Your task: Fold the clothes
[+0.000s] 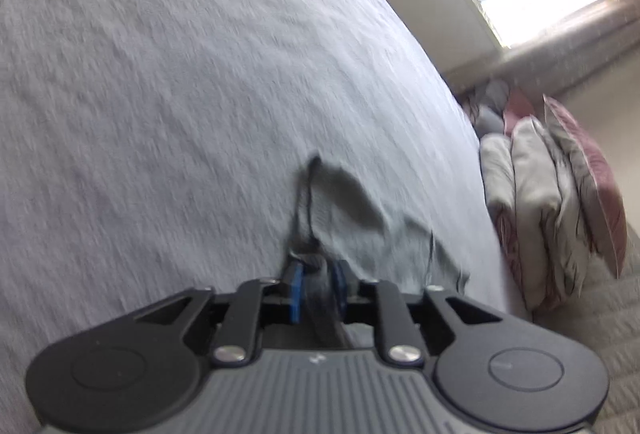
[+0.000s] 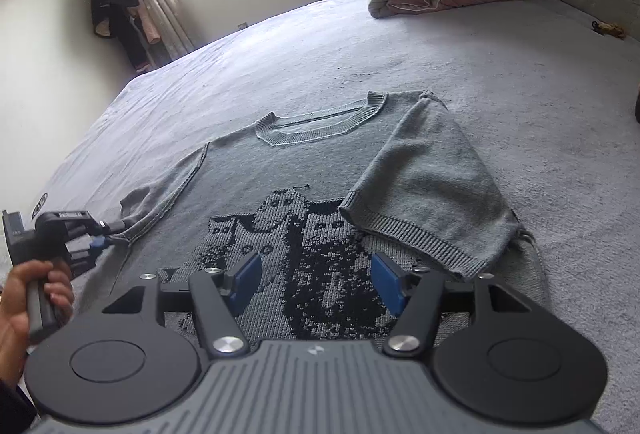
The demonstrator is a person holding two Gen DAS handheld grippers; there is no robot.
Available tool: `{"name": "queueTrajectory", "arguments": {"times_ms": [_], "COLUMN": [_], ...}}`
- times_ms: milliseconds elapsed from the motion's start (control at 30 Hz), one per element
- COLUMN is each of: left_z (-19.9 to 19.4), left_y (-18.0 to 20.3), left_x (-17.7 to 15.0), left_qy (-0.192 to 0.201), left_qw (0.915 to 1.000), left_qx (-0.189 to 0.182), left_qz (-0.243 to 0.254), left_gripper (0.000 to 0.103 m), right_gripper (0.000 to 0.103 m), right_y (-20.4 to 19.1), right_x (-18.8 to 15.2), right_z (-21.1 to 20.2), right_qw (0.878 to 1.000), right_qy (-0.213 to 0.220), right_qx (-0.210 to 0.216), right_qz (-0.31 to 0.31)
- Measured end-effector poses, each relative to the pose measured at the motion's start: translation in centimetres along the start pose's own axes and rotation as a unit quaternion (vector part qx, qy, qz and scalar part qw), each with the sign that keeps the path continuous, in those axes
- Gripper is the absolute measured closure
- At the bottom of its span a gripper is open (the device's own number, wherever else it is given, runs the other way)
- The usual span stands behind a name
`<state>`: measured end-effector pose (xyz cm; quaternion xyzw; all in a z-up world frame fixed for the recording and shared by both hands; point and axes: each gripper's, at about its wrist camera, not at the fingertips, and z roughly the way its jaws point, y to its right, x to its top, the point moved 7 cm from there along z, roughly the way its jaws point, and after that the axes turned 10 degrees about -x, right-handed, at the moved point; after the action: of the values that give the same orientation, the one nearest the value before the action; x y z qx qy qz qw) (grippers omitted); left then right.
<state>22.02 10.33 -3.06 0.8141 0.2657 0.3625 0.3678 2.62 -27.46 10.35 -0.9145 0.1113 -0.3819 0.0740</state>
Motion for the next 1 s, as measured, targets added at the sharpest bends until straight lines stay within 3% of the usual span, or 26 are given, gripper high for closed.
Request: {"name": "queueTrajectory", "arguments": {"times_ms": [100, 200, 300, 467, 500, 533, 567, 700, 867, 1000], "left_z": [0.2, 1.7, 3.8, 5.0, 5.2, 5.4, 5.4, 4.6, 3.1, 2.5], "left_y": [0.8, 2.2, 3.2, 3.4, 3.6, 3.8, 3.8, 4.7, 9.1, 13.6], "left_x": [2.1, 3.6, 3.9, 3.7, 3.5, 3.2, 2.9, 3.2, 3.0, 0.0], "left_qy": [0.023, 0.017, -0.014, -0.028, -0.031, -0.037, -0.047, -0.037, -0.02, -0.03], "left_qw": [0.9988, 0.9946, 0.9875, 0.9675, 0.9623, 0.9581, 0.9568, 0.9552, 0.9501, 0.9306], "left_qx": [0.019, 0.025, 0.036, 0.064, 0.07, 0.072, 0.071, 0.067, 0.033, -0.003], "left_qz": [0.039, 0.099, 0.153, 0.243, 0.261, 0.275, 0.278, 0.286, 0.309, 0.365], "left_gripper": [0.057, 0.047, 0.044, 0.039, 0.051, 0.081, 0.095, 0.098, 0.098, 0.098], "right_gripper": [0.038, 0.037, 0.037, 0.037, 0.037, 0.037, 0.037, 0.037, 0.037, 0.037], "right_y": [-0.1, -0.1, -0.1, -0.5, -0.6, -0.6, -0.6, -0.4, -0.2, 0.0], "right_x": [0.0, -0.1, -0.2, -0.6, -0.6, -0.6, -0.6, -0.5, -0.2, 0.0], "right_z": [0.2, 0.5, 0.8, 1.3, 1.3, 1.3, 1.3, 1.1, 0.7, 0.5], "right_qw": [1.0, 1.0, 1.0, 1.0, 1.0, 1.0, 1.0, 1.0, 1.0, 1.0], "right_qy": [0.001, -0.002, -0.006, -0.014, -0.014, -0.014, -0.013, -0.011, -0.005, -0.002], "right_qx": [-0.005, -0.008, -0.01, -0.009, -0.009, -0.008, -0.008, -0.011, -0.008, -0.007], "right_qz": [-0.008, -0.013, -0.014, -0.023, -0.024, -0.024, -0.023, -0.02, -0.015, -0.008]}}
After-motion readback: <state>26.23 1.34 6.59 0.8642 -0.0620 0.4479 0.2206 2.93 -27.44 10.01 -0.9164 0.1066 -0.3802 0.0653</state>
